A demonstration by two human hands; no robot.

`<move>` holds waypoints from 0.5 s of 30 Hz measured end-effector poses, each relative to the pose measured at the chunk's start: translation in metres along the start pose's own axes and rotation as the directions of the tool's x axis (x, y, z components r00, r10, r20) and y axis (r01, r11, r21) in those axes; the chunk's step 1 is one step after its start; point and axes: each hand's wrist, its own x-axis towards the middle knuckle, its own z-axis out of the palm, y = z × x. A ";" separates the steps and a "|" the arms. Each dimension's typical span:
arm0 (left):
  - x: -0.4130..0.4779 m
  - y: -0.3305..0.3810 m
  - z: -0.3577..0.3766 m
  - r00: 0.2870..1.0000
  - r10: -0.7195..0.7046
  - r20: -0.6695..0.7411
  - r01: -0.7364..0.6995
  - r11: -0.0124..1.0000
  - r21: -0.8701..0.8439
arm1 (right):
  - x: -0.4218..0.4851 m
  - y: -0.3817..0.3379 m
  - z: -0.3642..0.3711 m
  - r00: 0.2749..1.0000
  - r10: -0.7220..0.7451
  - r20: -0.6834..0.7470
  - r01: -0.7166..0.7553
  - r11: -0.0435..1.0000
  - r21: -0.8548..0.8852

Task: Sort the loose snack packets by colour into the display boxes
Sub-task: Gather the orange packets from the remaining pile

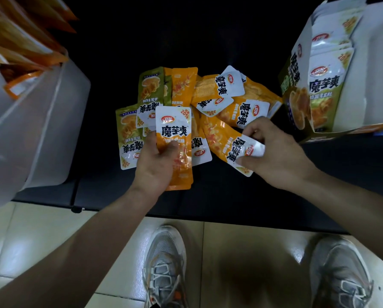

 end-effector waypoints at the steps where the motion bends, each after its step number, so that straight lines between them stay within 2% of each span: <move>1: 0.000 0.001 0.000 1.000 -0.006 -0.021 0.006 1.000 -0.017 | -0.001 -0.002 -0.004 0.999 -0.024 -0.032 0.027 0.997 0.074; 5: 0.001 0.006 -0.004 0.996 -0.011 -0.085 0.001 0.993 -0.116 | -0.002 -0.012 -0.024 0.982 -0.098 -0.163 0.141 0.950 0.278; 8: 0.000 0.009 -0.005 0.998 0.027 -0.062 -0.035 0.992 -0.122 | 0.000 -0.020 -0.034 0.974 -0.142 -0.175 0.196 0.917 0.348; 10: -0.002 0.011 -0.001 0.999 0.035 -0.008 -0.036 0.989 -0.144 | 0.004 -0.021 -0.038 0.979 -0.156 -0.130 0.192 0.923 0.335; 12: -0.005 0.015 0.003 0.997 0.048 0.064 -0.037 0.986 -0.160 | 0.008 -0.024 -0.039 0.987 -0.158 -0.028 0.160 0.956 0.247; 15: -0.012 0.022 0.010 0.966 0.060 0.250 -0.009 0.980 -0.199 | 0.010 -0.030 -0.028 0.989 -0.129 0.066 0.109 0.961 0.254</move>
